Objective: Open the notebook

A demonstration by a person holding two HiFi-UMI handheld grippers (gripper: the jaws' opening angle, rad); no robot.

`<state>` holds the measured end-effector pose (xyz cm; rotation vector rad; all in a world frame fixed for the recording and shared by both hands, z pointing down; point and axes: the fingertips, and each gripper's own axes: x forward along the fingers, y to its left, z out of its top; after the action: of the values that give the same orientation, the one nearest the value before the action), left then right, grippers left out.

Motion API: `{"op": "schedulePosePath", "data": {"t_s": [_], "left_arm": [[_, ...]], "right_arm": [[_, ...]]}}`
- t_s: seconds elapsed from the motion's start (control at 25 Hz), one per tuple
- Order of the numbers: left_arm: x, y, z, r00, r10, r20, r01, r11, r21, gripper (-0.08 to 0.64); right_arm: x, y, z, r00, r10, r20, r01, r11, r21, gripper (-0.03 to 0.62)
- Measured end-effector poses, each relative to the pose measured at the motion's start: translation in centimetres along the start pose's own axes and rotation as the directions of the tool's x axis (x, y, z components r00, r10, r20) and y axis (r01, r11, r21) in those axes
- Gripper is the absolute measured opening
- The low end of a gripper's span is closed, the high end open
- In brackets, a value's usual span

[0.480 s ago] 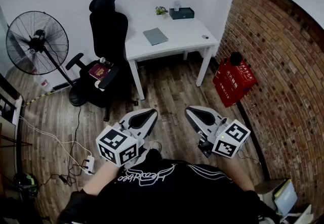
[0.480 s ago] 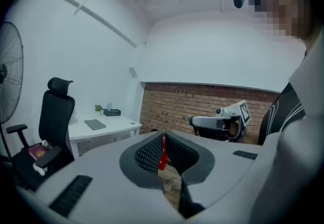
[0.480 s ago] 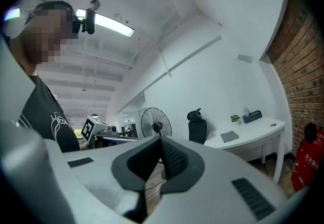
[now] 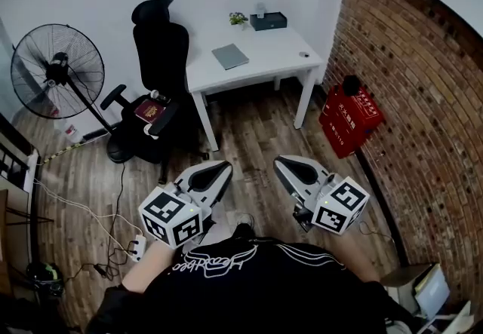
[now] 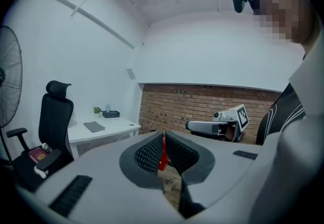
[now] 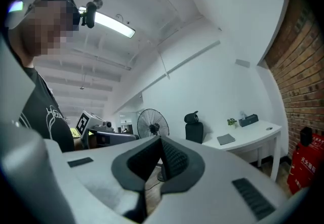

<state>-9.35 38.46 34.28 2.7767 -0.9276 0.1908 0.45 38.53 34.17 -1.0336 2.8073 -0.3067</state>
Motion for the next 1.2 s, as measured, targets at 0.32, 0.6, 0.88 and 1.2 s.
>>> {"op": "schedulePosePath", "data": {"t_s": [0.32,0.6,0.88,1.2], "left_arm": [[-0.3,3.8,-0.5,0.998,0.055,0.007,-0.055,0.998,-0.033,0.041],[1.8,10.3,-1.0,0.995,0.104,0.000,-0.104,0.993,-0.064,0.091],[7.4,18.4,0.1,0.990,0.138,0.012,-0.137,0.988,-0.069,0.217],[15.3,28.5,0.8,0.984,0.177,-0.005,-0.176,0.975,-0.135,0.301]], "right_arm": [[3.6,-0.1,-0.7,0.997,0.069,-0.026,-0.069,0.998,0.014,0.002],[7.7,-4.0,-1.7,0.997,0.059,-0.056,-0.057,0.997,0.048,0.002],[12.7,-11.2,-1.7,0.996,0.009,-0.089,-0.001,0.996,0.091,0.002],[18.8,-21.2,-1.8,0.988,-0.048,-0.145,0.069,0.988,0.141,0.002]]}}
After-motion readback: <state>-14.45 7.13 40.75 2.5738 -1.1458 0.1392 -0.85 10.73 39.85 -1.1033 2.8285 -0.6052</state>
